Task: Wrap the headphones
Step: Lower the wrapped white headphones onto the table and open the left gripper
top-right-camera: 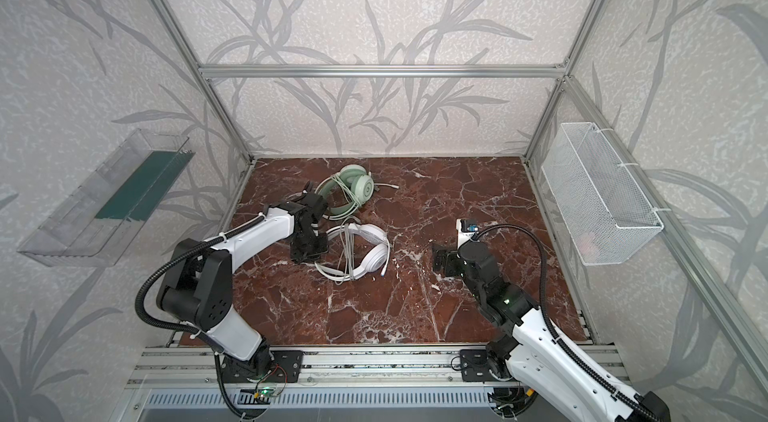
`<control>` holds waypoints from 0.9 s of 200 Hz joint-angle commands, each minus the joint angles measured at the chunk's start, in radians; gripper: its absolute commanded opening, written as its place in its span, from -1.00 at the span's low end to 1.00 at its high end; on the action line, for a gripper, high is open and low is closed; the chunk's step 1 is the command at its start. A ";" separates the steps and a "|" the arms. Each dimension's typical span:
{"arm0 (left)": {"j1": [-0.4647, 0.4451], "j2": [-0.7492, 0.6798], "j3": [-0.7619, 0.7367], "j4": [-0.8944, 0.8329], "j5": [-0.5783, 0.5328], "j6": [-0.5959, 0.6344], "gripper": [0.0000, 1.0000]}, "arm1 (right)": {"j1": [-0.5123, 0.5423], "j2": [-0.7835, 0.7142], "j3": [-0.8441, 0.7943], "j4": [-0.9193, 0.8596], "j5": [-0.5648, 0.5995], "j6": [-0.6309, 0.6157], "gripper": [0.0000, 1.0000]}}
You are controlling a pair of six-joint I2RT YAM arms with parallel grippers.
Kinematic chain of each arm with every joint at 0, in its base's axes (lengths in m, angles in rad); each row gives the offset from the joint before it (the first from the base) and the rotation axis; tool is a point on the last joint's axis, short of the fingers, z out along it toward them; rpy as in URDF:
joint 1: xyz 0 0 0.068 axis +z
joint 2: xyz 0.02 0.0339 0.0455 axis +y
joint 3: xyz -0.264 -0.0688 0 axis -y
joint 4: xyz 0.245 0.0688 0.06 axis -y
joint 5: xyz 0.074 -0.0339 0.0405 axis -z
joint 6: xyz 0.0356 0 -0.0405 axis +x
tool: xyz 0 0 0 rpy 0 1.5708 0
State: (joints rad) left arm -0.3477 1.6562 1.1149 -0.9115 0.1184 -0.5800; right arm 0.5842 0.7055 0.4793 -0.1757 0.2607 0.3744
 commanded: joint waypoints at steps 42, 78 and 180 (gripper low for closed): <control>-0.026 0.006 0.002 0.026 0.027 -0.018 -1.00 | -0.001 0.008 -0.002 0.029 0.000 -0.006 0.98; -0.031 0.028 0.006 0.021 0.033 -0.017 -1.00 | -0.001 0.008 -0.004 0.028 0.001 -0.006 0.98; -0.036 0.060 0.026 -0.019 0.016 -0.007 -0.68 | -0.001 -0.011 -0.013 0.029 0.005 -0.005 0.98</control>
State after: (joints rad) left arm -0.3786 1.7172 1.1107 -0.9085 0.1276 -0.5865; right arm 0.5842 0.7025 0.4736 -0.1688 0.2607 0.3733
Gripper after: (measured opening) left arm 0.141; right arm 0.991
